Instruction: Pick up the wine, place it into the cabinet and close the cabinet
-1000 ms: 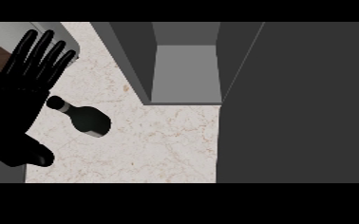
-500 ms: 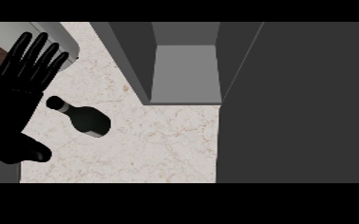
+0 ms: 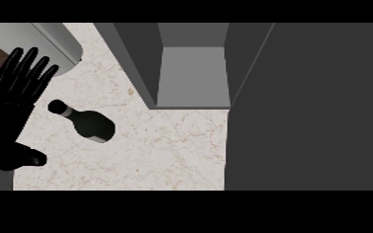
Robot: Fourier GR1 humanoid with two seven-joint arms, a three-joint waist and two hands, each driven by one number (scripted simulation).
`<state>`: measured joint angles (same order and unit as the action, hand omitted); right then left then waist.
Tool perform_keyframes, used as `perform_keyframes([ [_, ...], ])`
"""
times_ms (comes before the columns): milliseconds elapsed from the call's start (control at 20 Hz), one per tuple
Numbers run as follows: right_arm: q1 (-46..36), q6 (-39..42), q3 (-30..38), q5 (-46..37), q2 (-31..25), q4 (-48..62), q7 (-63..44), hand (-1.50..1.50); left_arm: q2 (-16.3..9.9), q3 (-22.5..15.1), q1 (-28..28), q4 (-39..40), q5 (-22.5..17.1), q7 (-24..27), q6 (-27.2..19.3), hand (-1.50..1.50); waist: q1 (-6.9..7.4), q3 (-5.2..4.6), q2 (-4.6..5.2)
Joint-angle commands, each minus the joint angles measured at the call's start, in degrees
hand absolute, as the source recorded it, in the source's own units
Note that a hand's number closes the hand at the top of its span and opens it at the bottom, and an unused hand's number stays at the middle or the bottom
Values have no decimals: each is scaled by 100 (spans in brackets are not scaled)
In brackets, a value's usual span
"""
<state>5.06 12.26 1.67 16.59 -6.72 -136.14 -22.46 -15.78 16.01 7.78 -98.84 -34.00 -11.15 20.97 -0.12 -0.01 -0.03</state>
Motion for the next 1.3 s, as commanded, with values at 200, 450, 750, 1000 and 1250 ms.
perform_keyframes([
  [200,115,5,-359,-408,340,71,241,-150,-201,239,61,1117,436,720,615,-150,-5,-1,5],
  [450,108,-83,-285,-218,216,-434,-335,-150,-167,202,-29,1082,493,532,491,-150,-1,0,-1],
  [750,-9,22,-26,-57,187,-87,-98,-150,-296,453,53,2209,933,1475,891,-150,-7,0,4],
  [1000,-274,-56,-168,-253,224,-129,-254,-150,-382,411,217,3139,1375,2180,1227,-150,-12,-2,7],
  [1250,188,80,-260,-149,276,-468,-321,-150,-597,391,381,4011,1853,2948,1527,-150,-33,-3,6],
])
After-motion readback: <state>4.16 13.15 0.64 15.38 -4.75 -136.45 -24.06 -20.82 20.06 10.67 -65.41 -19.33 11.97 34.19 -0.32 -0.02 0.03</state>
